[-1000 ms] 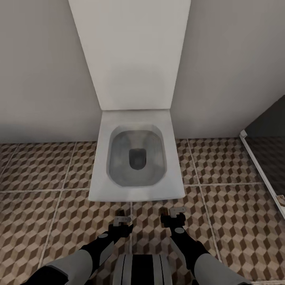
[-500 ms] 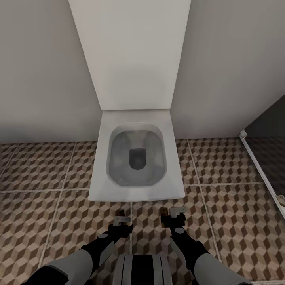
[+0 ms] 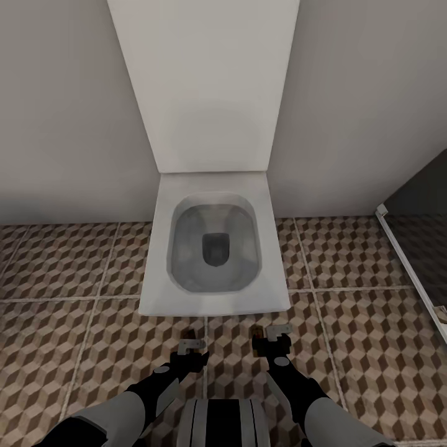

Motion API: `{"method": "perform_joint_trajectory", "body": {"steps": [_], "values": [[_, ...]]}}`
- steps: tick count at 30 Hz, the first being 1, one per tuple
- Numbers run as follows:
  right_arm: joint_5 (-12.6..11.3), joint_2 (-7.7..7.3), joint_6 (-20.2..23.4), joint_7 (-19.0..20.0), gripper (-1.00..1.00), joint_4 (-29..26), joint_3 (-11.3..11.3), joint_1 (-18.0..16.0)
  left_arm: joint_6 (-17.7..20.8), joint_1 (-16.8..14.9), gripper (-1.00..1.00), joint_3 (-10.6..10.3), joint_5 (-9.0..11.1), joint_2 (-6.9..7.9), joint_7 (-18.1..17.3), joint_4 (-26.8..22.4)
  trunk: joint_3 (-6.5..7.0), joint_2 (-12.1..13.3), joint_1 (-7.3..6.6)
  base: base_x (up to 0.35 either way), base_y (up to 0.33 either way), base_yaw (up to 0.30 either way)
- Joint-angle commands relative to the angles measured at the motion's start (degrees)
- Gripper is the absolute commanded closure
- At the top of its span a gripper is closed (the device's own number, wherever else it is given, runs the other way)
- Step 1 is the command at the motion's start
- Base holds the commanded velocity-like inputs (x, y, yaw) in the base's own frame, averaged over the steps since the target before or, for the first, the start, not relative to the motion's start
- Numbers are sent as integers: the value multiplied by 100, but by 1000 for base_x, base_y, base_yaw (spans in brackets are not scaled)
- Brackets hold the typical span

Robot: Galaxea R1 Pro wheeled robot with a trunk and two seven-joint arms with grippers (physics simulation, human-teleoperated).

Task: Take the four mousetraps from the cabinet in the bathroom and place them on the bathroom floor. Make sure all four end up on the same floor surface, and ensure that at least two of them are either under or directly next to the same bathroom sink.

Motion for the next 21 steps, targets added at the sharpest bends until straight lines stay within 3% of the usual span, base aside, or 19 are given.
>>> {"method": "perform_joint_trajectory", "body": {"steps": [1,8,21], "values": [[-43,-3,-21,-37,-100,6,43,-4,-24,-4,-100,-43,60,1,-15,11,-3,-1,-1,0,0,0],[-43,-3,-21,-33,-100,6,43,-4,-24,-4,-100,-43,60,1,-15,11,-3,-1,-1,-69,0,0],[-43,-3,-21,-36,-100,7,43,-4,-24,-4,-100,-43,60,1,-15,11,-3,-1,-1,-205,0,0]]}}
